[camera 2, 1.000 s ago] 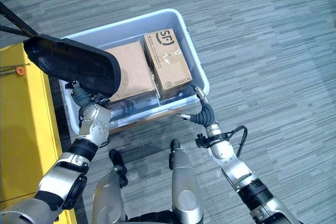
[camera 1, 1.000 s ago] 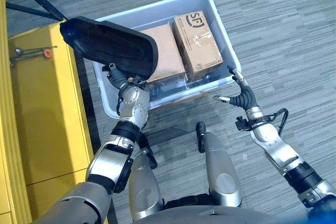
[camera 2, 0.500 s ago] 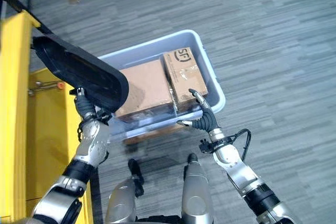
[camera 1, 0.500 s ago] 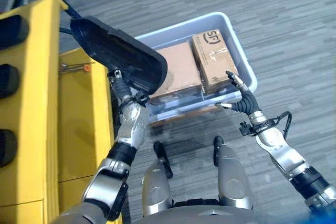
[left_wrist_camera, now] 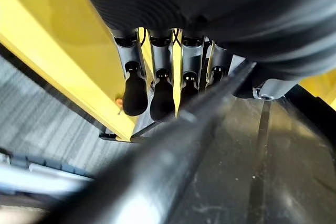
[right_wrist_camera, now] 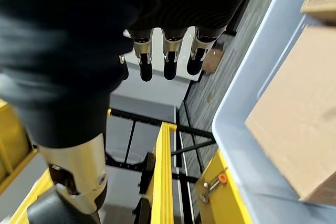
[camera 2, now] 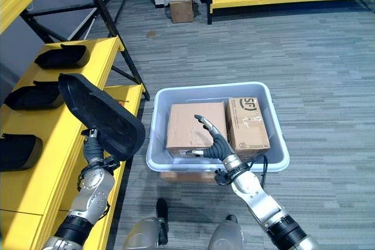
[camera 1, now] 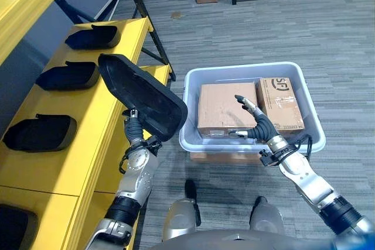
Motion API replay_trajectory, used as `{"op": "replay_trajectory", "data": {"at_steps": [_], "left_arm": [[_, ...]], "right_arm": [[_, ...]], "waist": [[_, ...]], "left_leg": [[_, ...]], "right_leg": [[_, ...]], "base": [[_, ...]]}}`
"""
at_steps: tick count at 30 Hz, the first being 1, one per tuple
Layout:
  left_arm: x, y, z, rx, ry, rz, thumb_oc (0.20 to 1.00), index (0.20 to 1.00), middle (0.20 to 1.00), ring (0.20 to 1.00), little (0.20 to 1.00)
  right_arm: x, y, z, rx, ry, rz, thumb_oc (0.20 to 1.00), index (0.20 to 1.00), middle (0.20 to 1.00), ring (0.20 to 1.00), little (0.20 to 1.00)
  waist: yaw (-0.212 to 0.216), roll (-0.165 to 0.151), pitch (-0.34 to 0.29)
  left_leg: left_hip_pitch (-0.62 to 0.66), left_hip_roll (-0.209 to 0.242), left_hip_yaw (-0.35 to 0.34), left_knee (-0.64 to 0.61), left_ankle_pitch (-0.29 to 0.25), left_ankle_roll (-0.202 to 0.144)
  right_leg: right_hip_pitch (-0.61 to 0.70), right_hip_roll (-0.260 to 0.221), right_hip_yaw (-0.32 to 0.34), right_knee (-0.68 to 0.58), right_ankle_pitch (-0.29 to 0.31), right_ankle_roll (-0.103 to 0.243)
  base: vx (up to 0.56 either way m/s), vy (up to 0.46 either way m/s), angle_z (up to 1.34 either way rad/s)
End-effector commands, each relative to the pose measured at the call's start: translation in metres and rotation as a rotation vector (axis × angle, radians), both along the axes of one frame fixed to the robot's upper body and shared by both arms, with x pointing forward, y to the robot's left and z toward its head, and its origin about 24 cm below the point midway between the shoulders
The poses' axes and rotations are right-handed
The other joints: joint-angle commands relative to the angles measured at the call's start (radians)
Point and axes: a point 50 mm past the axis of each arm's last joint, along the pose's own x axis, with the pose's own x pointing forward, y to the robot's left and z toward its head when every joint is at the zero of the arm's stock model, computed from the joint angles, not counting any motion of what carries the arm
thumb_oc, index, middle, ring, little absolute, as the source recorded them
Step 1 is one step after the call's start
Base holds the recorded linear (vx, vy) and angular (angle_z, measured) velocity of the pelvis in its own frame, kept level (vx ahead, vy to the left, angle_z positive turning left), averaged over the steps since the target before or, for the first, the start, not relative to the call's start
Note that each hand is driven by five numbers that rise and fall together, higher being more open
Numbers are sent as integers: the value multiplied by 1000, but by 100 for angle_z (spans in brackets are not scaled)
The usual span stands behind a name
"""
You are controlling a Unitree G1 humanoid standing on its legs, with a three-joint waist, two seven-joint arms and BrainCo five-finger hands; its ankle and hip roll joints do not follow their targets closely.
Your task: Move parts from the plastic box to the shelf.
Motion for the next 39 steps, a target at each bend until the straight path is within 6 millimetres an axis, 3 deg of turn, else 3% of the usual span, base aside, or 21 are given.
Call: {"op": "replay_trajectory", "data": {"at_steps": [1,5,6,10,13,15,16,17,19,22,23,24,30,32,33,34,35,38,39], "left_arm": [[16,1,49,106,-218,-81,200,200,200,200,200],[8,0,47,129,-196,-130,200,200,200,200,200],[5,2,48,200,-194,-180,200,200,200,200,200],[3,2,52,312,-195,-252,200,200,200,200,200],[3,3,51,340,-181,-274,200,200,200,200,200],[2,5,50,355,-178,-262,200,200,200,200,200],[2,7,50,363,-174,-253,200,200,200,200,200],[2,8,50,365,-173,-246,200,200,200,200,200],[7,4,49,342,-169,-268,200,200,200,200,200],[6,-9,42,315,-174,-319,200,200,200,200,200],[3,-17,38,297,-175,-355,200,200,200,200,200],[2,-20,36,288,-173,-369,200,200,200,200,200],[1,-24,26,224,-154,-365,200,200,200,200,200],[1,-23,26,211,-154,-359,200,200,200,200,200],[1,-24,26,202,-151,-362,200,200,200,200,200],[4,-25,27,196,-147,-382,200,200,200,200,200],[5,-27,27,195,-145,-391,200,200,200,200,200],[7,-30,26,194,-143,-399,200,200,200,200,200],[6,-31,25,198,-137,-404,200,200,200,200,200]], "right_arm": [[-3,17,29,114,-120,71,1000,1000,1000,1000,1000],[-1,25,34,168,-121,78,1000,1000,1000,1000,1000],[1,30,37,218,-120,73,1000,1000,1000,1000,1000],[5,34,40,296,-106,29,1000,1000,1000,1000,1000],[5,37,39,317,-108,17,1000,1000,1000,1000,1000],[4,44,39,318,-117,36,1000,1000,1000,1000,1000],[4,47,38,320,-113,46,1000,1000,1000,1000,1000],[4,48,38,321,-110,52,1000,1000,1000,1000,1000],[3,43,36,312,-107,26,1000,1000,1000,1000,1000],[-2,30,28,308,-107,-21,1000,1000,1000,1000,1000],[-2,23,25,301,-108,-52,1000,1000,1000,1000,1000],[-2,21,23,299,-110,-64,1000,1000,1000,1000,1000],[1,18,21,253,-125,-64,1000,1000,1000,1000,1000],[1,15,24,245,-131,-70,1000,1000,1000,1000,1000],[0,10,23,242,-130,-88,1000,1000,1000,1000,1000],[-1,0,22,245,-122,-130,1000,1000,1000,1000,1000],[-2,-3,22,245,-118,-145,1000,1000,1000,1000,1000],[-2,-9,20,242,-114,-157,1000,1000,1000,1000,1000],[-3,-12,19,237,-110,-160,1000,1000,1000,1000,1000]], "waist": [[4,-44,1],[49,-53,-13],[77,-60,-18],[114,-75,-33],[130,-81,-45],[146,-81,-55],[155,-80,-59],[157,-78,-61],[115,-76,-71],[66,-86,-75],[51,-87,-75],[46,-88,-77],[40,-71,-84],[29,-67,-76],[14,-65,-70],[-21,-67,-58],[-33,-70,-56],[-57,-82,-50],[-79,-98,-45]], "left_leg": [[-10,32,-91,56,-27,-12],[-15,-1,-120,57,-42,2],[-22,-29,-122,66,-58,17],[-30,-68,-93,82,-86,46],[-23,-85,-76,78,-97,59],[-9,-96,-54,61,-101,73],[7,-96,-55,53,-117,70],[3,-100,-50,40,-99,82],[16,-135,-134,-18,-81,91],[-5,-189,-240,-19,-49,82],[-20,-215,-302,-9,-39,84],[-27,-228,-321,-2,-39,86],[-50,-240,-336,-8,-22,81],[-60,-240,-306,11,-27,78],[-65,-232,-254,30,-35,74],[-67,-204,-114,74,-53,61],[-63,-191,-63,92,-62,57],[-53,-156,-7,156,-98,55],[-22,-110,37,219,-137,57]], "right_leg": [[96,31,-116,-89,31,-66],[125,15,-133,-125,53,-42],[151,-5,-137,-169,85,-12],[181,-50,-162,-218,138,26],[193,-62,-178,-224,159,31],[183,-92,-210,-194,204,38],[188,-90,-212,-175,187,47],[177,-83,-220,-167,195,36],[126,91,-92,-143,82,-9],[94,237,45,-179,83,-67],[94,260,100,-190,95,-81],[92,265,115,-194,100,-82],[98,263,130,-218,102,-88],[99,259,121,-208,94,-90],[102,253,104,-201,89,-90],[117,237,57,-198,82,-92],[122,228,37,-196,81,-92],[129,205,11,-189,81,-96],[138,183,-5,-177,79,-100]], "base": [[-9,121,35],[-42,226,23],[-93,326,34],[-66,239,27],[-26,131,11],[-13,118,-2],[-31,95,-23],[-11,59,-73],[4,-10,-53],[33,-95,103],[-21,-151,160],[-30,-171,138],[-71,-101,32],[-91,-94,9],[-80,-85,41],[-72,-66,77],[-70,-47,122],[-53,6,95],[-94,120,87]]}}
